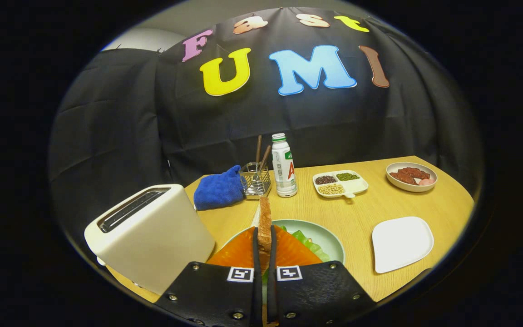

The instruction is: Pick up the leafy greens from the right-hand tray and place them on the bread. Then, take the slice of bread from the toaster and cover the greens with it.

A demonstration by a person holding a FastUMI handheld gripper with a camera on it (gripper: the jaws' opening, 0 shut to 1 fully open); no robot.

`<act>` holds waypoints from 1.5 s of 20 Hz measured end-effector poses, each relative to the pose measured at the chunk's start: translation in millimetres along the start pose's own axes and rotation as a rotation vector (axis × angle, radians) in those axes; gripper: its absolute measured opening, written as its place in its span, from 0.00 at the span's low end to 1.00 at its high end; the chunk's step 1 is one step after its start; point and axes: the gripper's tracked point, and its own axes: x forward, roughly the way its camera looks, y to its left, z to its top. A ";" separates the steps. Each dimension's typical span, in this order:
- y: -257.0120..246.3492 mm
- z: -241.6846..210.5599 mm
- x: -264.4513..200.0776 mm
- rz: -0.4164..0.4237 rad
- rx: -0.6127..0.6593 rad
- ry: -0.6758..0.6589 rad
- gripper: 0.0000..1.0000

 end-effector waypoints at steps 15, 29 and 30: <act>-41.7 -17.7 -3.5 -0.097 -0.088 -0.018 0.24; -59.5 7.2 -18.8 -0.134 -0.152 -0.121 0.35; -65.9 12.5 -22.6 -0.142 -0.152 -0.141 0.35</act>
